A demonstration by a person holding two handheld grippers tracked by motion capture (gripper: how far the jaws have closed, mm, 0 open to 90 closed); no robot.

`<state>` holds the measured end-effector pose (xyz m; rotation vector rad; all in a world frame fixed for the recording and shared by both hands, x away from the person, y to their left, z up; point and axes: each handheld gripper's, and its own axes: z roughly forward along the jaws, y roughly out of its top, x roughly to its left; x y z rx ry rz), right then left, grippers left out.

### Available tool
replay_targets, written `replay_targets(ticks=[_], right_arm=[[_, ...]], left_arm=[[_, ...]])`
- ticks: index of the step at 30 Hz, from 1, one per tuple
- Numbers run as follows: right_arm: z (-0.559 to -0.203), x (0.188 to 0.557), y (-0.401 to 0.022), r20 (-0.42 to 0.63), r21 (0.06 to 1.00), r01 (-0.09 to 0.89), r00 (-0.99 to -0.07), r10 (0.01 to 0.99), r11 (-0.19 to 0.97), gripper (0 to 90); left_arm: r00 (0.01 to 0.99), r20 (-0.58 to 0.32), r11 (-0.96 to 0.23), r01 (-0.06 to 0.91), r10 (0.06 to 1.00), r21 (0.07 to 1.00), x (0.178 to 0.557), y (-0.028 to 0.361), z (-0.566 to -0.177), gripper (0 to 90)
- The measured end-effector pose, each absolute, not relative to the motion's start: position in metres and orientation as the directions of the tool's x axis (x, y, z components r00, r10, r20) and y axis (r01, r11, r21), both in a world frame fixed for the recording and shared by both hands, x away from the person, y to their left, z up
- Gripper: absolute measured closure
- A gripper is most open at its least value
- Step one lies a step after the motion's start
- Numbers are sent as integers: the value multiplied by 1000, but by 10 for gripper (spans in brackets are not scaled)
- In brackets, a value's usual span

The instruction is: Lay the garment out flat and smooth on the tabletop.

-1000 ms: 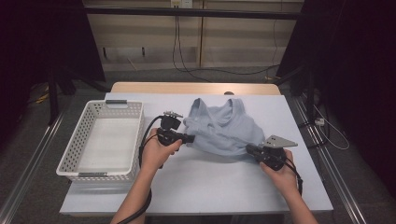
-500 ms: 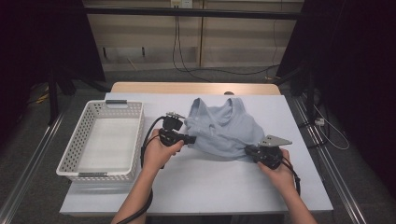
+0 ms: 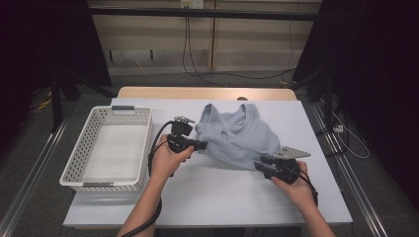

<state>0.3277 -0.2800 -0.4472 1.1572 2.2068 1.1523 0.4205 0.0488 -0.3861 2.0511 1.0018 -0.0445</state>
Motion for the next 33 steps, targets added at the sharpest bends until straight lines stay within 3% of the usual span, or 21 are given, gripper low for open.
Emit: replay_targets(ticks=[10,18,22,26,27,28,33], right_arm=[[-453,326,-263,43,788,486,-655,755,377,597],[-459,335,-262,-14,775,490,-619,785,400,516],[-461,339,-262,-1,766,514,-600,800,386,541],[-461,340,-260,-27,756,511,-599,800,408,608],[-461,340,-260,-24,756,514,-598,801,406,663],[-460,339,-262,-33,752,512,-600,799,415,813],[-459,338,-268,20,754,531,-606,795,386,870]], left_arm=[[682,-370,-322,664,630,675,421,50,-380,859],[681,-375,-320,667,629,673,420,49,-379,859],[682,-376,-320,666,627,674,419,49,-379,859],[680,-377,-317,667,629,674,418,50,-378,857],[679,-374,-320,668,631,672,418,51,-377,857],[680,-373,-321,668,632,672,418,51,-377,856],[678,-371,-313,664,634,680,416,55,-373,850]])
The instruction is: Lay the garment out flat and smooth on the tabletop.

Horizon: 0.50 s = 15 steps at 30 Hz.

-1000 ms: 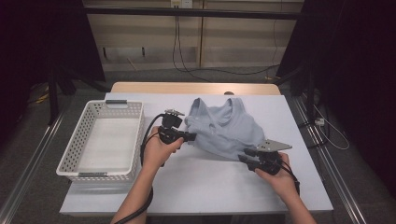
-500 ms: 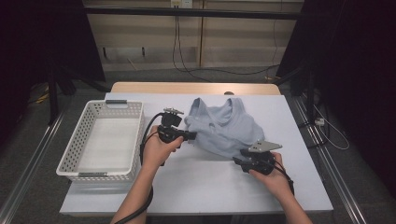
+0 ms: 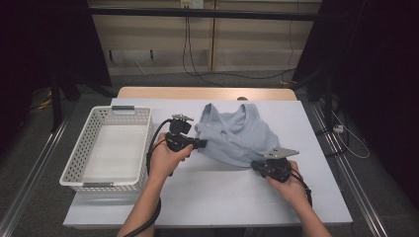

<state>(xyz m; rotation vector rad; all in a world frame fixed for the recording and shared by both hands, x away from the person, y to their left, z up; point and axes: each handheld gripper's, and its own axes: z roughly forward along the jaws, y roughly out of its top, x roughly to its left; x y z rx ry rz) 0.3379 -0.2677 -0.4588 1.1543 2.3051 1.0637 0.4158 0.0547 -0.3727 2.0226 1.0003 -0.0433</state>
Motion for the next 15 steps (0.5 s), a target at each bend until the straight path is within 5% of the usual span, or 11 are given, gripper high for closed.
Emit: replay_targets(ticks=[15], right_arm=[[-445,323,-277,90,771,531,-638,765,351,875]], left_arm=[[682,-339,-317,647,648,694,408,57,-362,823]])
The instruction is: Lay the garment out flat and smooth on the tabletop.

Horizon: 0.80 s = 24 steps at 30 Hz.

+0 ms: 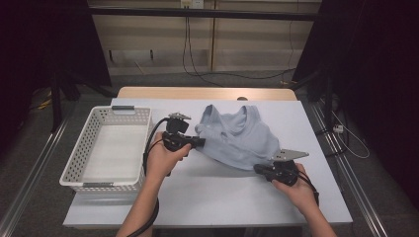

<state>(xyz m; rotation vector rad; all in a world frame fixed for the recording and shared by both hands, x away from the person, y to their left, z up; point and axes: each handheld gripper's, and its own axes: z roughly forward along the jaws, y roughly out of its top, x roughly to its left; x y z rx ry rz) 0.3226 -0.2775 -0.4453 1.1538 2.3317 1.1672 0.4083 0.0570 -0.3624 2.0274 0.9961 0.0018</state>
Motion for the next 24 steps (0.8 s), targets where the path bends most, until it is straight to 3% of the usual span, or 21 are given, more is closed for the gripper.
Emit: replay_targets(ticks=[7,16,24], right_arm=[[-447,323,-278,93,777,527,-637,766,344,870],[-447,323,-274,69,761,524,-652,755,383,874],[-446,320,-280,87,763,528,-657,748,374,875]], left_arm=[[679,-330,-308,640,656,704,407,58,-359,805],[675,-306,-309,630,672,712,409,53,-365,861],[660,-296,-333,653,690,680,417,44,-386,865]])
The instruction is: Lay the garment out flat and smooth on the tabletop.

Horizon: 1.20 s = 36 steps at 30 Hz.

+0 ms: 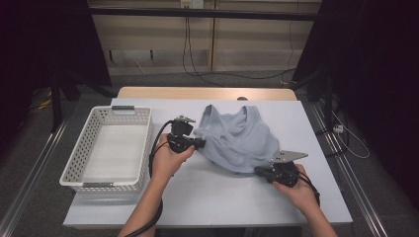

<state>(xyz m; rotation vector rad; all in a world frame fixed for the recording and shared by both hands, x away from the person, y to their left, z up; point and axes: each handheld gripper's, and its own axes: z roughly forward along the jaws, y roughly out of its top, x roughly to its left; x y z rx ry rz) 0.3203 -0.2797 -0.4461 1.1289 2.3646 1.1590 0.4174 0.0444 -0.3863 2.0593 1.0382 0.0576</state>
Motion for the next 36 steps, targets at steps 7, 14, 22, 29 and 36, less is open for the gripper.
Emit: replay_targets(ticks=[7,14,22,29,36], right_arm=[[-436,327,-274,68,810,483,-640,766,331,631],[-433,344,-261,55,828,458,-641,766,324,512],[-436,356,-246,48,826,455,-645,763,333,477],[-435,369,-227,54,835,435,-673,738,336,470],[-441,375,-206,41,805,442,-708,705,397,558]], left_arm=[[661,-290,-341,653,692,676,418,42,-387,865],[659,-305,-342,665,688,664,416,48,-387,865],[658,-320,-345,675,682,652,408,55,-386,865],[649,-323,-343,685,689,643,402,61,-390,864],[639,-328,-347,699,696,625,398,65,-393,864]])
